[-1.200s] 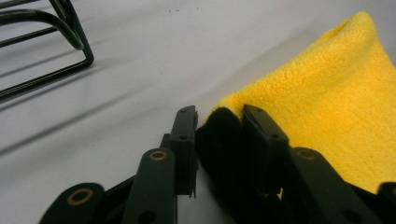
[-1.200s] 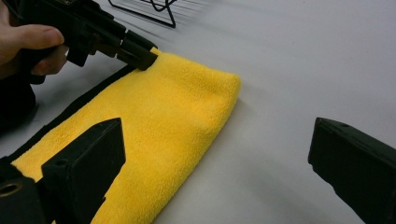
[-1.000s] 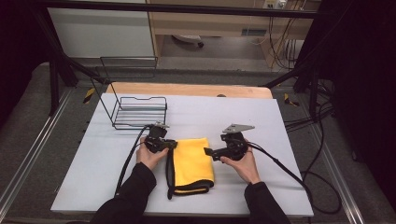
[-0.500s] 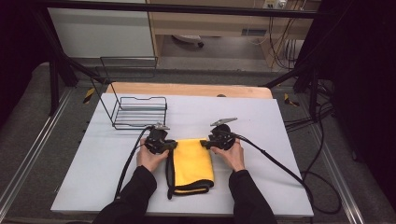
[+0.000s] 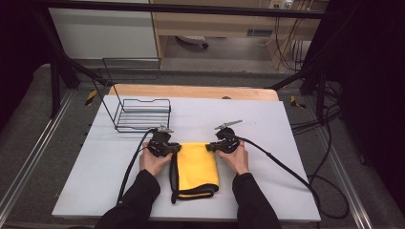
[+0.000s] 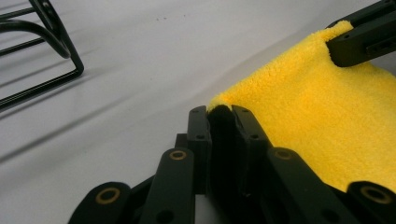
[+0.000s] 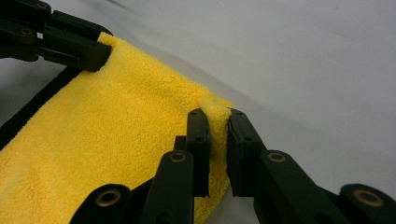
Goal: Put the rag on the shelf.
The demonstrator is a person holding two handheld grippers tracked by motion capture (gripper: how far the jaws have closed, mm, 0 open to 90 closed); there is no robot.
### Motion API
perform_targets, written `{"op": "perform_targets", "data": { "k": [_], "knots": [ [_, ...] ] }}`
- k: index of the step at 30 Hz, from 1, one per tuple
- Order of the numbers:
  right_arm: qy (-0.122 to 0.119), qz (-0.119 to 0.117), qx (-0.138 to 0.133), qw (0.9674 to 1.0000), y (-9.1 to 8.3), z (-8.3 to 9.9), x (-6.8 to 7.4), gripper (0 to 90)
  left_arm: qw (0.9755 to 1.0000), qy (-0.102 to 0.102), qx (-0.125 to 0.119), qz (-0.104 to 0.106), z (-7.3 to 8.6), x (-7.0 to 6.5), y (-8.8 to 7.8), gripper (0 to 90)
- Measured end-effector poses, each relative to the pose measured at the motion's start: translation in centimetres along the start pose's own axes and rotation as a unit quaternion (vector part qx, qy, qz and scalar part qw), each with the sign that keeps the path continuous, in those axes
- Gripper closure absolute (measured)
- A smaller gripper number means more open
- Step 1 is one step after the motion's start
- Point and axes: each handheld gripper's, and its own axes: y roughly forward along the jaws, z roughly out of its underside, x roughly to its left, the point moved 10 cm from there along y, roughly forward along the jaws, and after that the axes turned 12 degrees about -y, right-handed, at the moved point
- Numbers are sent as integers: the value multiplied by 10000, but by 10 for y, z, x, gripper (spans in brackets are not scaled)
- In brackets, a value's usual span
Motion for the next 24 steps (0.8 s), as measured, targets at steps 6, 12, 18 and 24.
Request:
{"op": "perform_targets", "data": {
  "k": [6,12,18,24],
  "knots": [
    [-91,81,-230,9997,-13,-7,5,827,9997,-22,-206,142,-6,-4,-14,793],
    [-209,106,-596,9979,-35,-17,15,826,9983,-29,-487,318,-12,-12,-31,791],
    [-287,56,-891,9956,-54,-24,25,827,9966,128,-691,423,-15,-21,-47,791],
    [-389,80,-1115,9930,-72,-29,31,828,9947,311,-867,445,-21,-32,-60,791]
  ]
}}
